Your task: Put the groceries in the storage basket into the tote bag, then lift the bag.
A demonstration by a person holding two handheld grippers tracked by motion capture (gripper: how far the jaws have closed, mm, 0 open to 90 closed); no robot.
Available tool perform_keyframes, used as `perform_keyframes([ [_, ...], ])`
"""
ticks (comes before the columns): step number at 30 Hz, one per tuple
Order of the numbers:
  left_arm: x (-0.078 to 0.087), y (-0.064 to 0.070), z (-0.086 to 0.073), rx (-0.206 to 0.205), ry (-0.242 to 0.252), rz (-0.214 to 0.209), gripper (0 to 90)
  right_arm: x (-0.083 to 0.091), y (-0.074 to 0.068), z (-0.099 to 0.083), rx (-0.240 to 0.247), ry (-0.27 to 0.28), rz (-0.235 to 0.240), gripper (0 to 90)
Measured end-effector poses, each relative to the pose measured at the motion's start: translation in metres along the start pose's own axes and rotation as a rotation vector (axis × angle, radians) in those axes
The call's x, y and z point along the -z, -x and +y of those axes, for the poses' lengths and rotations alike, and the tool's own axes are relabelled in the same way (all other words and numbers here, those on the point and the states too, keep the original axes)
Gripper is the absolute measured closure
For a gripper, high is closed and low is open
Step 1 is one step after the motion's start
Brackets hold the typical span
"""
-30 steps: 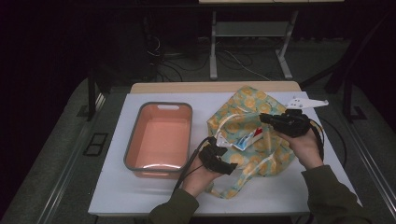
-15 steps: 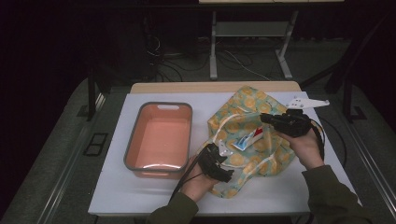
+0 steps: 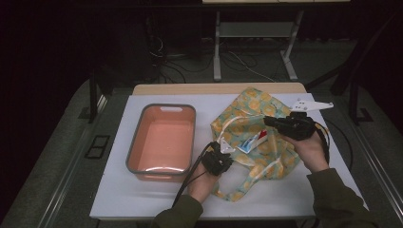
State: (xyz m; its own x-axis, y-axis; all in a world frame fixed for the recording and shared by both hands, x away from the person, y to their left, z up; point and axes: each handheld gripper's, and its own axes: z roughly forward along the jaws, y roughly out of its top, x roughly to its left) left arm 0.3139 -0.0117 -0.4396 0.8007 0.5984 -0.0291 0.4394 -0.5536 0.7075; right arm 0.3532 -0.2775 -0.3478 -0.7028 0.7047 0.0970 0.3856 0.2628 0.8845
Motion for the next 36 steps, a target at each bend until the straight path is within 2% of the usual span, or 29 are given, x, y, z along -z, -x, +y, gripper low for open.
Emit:
perform_keyframes([
  [5,0.007,0.001,0.005,0.028,0.052,-0.029,89.6,-0.003,-0.002,-0.002,0.004,-0.016,0.004,89.7],
  [10,0.015,0.004,0.015,0.023,0.085,-0.040,89.6,-0.003,-0.003,-0.006,0.007,-0.037,0.016,89.5],
  [18,0.024,0.000,0.038,0.042,0.142,-0.029,89.8,0.001,-0.012,-0.029,0.017,-0.132,0.083,89.1],
  [20,0.023,-0.002,0.042,0.048,0.151,-0.029,89.8,0.004,-0.013,-0.034,0.006,-0.150,0.105,82.2],
  [24,0.020,-0.005,0.046,0.061,0.157,-0.033,89.8,0.016,-0.017,-0.038,-0.022,-0.133,0.129,67.7],
  [29,0.021,-0.007,0.046,0.066,0.157,-0.035,89.8,0.029,-0.034,-0.041,-0.017,-0.132,0.188,56.0],
  [32,0.021,-0.007,0.046,0.066,0.158,-0.035,89.8,0.023,-0.048,-0.048,0.000,-0.169,0.199,42.3],
  [36,0.021,-0.007,0.046,0.068,0.164,-0.043,89.8,0.002,-0.057,-0.058,0.032,-0.236,0.165,31.7],
])
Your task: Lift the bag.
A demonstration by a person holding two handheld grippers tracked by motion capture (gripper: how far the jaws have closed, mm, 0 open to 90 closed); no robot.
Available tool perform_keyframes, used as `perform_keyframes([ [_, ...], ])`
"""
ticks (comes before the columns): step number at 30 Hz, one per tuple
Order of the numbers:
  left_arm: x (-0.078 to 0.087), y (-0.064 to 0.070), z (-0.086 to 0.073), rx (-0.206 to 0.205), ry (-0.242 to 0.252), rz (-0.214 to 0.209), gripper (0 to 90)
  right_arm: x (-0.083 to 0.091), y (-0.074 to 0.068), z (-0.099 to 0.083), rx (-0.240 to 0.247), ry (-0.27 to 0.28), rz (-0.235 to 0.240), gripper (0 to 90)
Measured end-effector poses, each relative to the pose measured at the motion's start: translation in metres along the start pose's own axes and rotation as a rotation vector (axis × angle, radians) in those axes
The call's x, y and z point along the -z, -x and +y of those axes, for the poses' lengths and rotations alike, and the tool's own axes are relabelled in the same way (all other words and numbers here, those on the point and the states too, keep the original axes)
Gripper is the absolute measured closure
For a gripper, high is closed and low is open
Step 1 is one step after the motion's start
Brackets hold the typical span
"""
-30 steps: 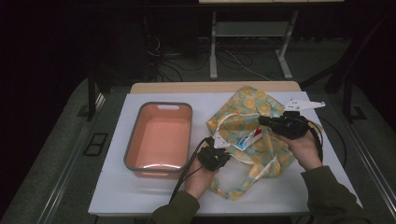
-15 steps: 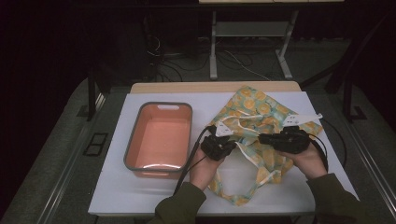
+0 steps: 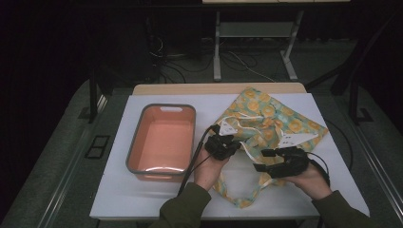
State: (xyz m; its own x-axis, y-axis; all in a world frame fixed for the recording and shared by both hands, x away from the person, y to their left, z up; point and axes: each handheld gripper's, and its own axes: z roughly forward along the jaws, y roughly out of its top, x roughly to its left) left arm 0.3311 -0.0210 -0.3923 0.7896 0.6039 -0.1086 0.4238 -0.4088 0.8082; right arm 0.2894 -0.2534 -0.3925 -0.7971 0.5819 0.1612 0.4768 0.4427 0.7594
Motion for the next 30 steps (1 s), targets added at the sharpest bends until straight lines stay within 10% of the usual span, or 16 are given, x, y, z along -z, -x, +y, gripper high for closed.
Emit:
perform_keyframes([
  [4,0.001,0.000,0.000,-0.001,0.005,-0.004,89.8,-0.020,0.004,-0.004,0.014,-0.066,-0.064,34.2],
  [12,0.003,-0.001,0.002,0.005,0.040,-0.010,89.8,-0.025,0.024,-0.002,-0.008,-0.063,-0.117,87.7],
  [30,0.064,0.011,0.072,-0.059,0.284,-0.014,89.9,0.034,0.013,0.049,0.063,0.231,-0.122,89.1],
])
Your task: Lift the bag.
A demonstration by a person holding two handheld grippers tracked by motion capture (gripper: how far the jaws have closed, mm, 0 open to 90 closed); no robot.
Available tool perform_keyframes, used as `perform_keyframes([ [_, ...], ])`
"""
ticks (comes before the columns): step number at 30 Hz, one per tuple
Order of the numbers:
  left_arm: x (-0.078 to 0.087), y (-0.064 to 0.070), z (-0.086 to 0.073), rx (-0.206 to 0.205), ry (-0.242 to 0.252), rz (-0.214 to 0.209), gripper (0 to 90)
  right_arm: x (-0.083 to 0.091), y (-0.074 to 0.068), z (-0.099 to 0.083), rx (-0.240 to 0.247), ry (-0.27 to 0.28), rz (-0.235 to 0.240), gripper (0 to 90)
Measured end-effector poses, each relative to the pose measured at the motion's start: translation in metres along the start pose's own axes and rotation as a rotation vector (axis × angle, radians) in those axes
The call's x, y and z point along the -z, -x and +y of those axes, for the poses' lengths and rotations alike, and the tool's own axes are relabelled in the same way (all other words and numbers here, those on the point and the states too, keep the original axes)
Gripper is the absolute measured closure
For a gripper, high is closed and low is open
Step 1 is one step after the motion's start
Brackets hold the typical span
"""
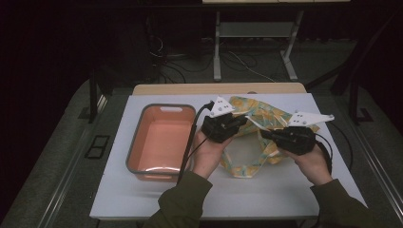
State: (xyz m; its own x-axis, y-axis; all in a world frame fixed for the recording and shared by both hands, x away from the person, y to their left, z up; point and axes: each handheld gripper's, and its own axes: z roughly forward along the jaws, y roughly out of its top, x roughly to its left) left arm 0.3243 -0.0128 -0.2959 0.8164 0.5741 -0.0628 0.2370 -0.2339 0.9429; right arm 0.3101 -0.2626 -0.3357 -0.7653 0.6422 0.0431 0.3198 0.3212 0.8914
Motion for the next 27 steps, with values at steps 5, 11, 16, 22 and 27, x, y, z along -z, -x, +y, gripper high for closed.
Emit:
perform_keyframes([
  [5,0.005,0.003,0.014,-0.044,0.022,0.018,89.8,0.016,-0.003,0.017,0.037,0.059,-0.014,89.1],
  [11,-0.016,-0.016,0.000,0.004,-0.015,0.029,89.8,0.008,0.012,0.016,0.014,0.047,-0.052,89.1],
  [16,-0.037,-0.031,-0.011,0.017,-0.054,0.049,89.7,-0.009,0.029,0.009,-0.013,0.012,-0.077,89.1],
  [22,-0.067,-0.050,-0.027,0.052,-0.100,0.065,89.5,-0.030,0.051,-0.002,-0.061,-0.033,-0.094,89.0],
  [27,-0.090,-0.063,-0.043,0.081,-0.139,0.092,89.4,-0.045,0.066,-0.012,-0.099,-0.067,-0.103,89.1],
])
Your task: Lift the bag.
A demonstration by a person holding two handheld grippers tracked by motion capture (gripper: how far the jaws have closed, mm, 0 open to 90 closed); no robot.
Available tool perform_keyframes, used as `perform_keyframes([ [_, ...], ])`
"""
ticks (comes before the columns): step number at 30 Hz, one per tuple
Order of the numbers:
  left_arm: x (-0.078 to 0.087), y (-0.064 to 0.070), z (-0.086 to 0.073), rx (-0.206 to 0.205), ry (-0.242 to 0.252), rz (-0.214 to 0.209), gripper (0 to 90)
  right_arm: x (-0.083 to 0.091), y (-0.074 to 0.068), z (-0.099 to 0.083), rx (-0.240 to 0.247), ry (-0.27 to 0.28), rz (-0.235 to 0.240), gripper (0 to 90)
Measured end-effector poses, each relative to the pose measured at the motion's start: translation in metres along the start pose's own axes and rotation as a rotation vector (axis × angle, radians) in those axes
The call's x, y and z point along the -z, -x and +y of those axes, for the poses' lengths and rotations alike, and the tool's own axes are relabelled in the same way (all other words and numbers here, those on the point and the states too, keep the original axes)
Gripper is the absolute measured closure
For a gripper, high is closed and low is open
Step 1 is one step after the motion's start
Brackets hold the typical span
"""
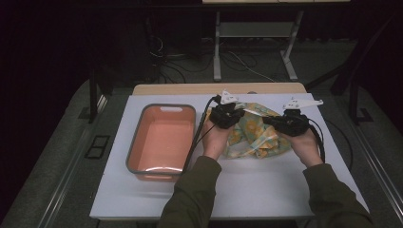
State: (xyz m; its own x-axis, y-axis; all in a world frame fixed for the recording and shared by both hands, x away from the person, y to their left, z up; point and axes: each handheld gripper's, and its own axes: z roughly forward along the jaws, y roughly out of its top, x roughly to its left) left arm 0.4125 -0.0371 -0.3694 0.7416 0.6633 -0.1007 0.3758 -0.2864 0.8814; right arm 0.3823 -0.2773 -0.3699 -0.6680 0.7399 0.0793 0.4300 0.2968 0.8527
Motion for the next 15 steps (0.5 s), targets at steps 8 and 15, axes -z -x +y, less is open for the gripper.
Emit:
perform_keyframes([
  [8,-0.032,-0.016,-0.016,-0.003,-0.069,0.048,89.2,-0.030,0.020,-0.005,-0.057,-0.061,-0.013,89.0],
  [15,-0.039,-0.019,-0.023,0.017,-0.105,0.049,81.9,-0.043,0.034,-0.013,-0.122,-0.085,-0.016,88.9],
])
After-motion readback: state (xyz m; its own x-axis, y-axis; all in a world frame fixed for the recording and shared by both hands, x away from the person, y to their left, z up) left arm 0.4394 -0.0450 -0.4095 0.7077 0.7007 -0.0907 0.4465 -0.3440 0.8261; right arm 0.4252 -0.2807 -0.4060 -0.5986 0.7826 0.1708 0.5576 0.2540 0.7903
